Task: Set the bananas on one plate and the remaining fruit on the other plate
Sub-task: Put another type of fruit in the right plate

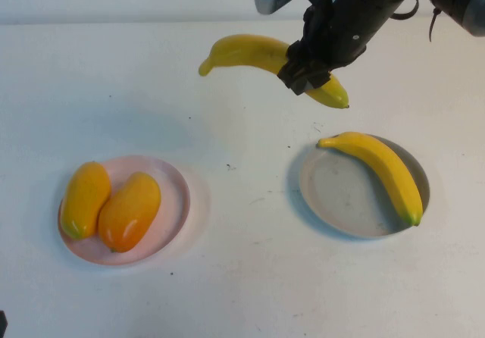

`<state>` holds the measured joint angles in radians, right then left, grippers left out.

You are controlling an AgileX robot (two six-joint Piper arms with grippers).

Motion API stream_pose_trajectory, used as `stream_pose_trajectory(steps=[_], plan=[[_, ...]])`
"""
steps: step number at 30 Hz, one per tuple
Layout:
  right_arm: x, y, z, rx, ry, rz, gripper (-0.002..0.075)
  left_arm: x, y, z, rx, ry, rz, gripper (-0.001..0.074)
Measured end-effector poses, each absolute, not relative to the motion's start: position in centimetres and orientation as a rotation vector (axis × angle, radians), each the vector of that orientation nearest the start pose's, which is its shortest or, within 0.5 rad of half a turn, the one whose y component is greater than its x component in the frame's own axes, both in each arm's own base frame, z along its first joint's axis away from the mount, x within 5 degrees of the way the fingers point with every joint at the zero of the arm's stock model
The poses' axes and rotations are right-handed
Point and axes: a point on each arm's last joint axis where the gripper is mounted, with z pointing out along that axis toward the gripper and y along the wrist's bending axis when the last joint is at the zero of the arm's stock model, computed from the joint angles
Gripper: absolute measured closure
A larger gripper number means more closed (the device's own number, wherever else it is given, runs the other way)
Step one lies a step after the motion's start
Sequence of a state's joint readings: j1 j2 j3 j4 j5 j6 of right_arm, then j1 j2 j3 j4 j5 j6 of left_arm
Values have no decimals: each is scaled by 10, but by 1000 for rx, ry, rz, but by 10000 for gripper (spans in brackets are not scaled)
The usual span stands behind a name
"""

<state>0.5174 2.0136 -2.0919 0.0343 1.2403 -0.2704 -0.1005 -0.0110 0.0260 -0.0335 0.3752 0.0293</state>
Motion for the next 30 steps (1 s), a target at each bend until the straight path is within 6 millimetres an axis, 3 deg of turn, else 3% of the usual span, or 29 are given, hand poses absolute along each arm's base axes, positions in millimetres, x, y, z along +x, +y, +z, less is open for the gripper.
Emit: stream_pose_trajectory(steps=[3, 7, 15, 21, 25, 30], plan=[[386, 217, 344, -682, 2567, 134, 417, 52, -6, 171, 101, 1872, -82, 736], [388, 214, 343, -469, 2620, 143, 417, 52, -6, 171, 101, 1872, -82, 736], [375, 210, 336, -402, 2688, 177, 417, 52, -6, 171, 102, 1872, -81, 736], [344, 181, 333, -305, 2773, 139, 417, 52, -6, 171, 102, 1872, -81, 736], [335, 164, 313, -232, 2849, 46, 417, 52, -6, 171, 102, 1872, -81, 736], [342, 155, 282, -159, 2940, -16, 417, 52, -6, 171, 102, 1872, -81, 736]])
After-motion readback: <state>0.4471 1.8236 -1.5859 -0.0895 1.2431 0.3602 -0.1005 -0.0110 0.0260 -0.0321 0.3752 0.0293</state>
